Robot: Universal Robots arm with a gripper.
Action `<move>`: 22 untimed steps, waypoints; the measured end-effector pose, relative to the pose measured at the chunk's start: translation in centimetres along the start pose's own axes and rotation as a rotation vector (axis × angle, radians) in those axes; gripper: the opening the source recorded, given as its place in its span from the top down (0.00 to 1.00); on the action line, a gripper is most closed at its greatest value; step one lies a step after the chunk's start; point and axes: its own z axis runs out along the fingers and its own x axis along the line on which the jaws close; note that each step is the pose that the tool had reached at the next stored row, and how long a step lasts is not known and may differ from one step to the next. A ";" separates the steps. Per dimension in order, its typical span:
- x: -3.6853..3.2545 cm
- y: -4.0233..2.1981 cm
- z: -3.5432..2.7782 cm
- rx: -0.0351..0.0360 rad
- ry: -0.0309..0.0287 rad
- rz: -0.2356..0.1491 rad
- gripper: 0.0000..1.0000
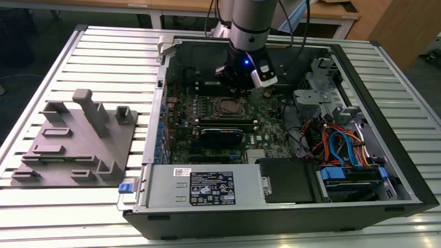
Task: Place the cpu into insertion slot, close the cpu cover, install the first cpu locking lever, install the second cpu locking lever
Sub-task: 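Install the second cpu locking lever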
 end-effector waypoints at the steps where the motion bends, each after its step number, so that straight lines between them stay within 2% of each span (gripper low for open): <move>1: 0.00 -0.02 -0.01 0.0001 0.0000 0.000 0.90; 12: 0.00 -0.05 -0.09 0.0002 0.0001 0.000 0.90; 22: -0.02 -0.37 -0.10 0.0001 0.0000 0.000 0.90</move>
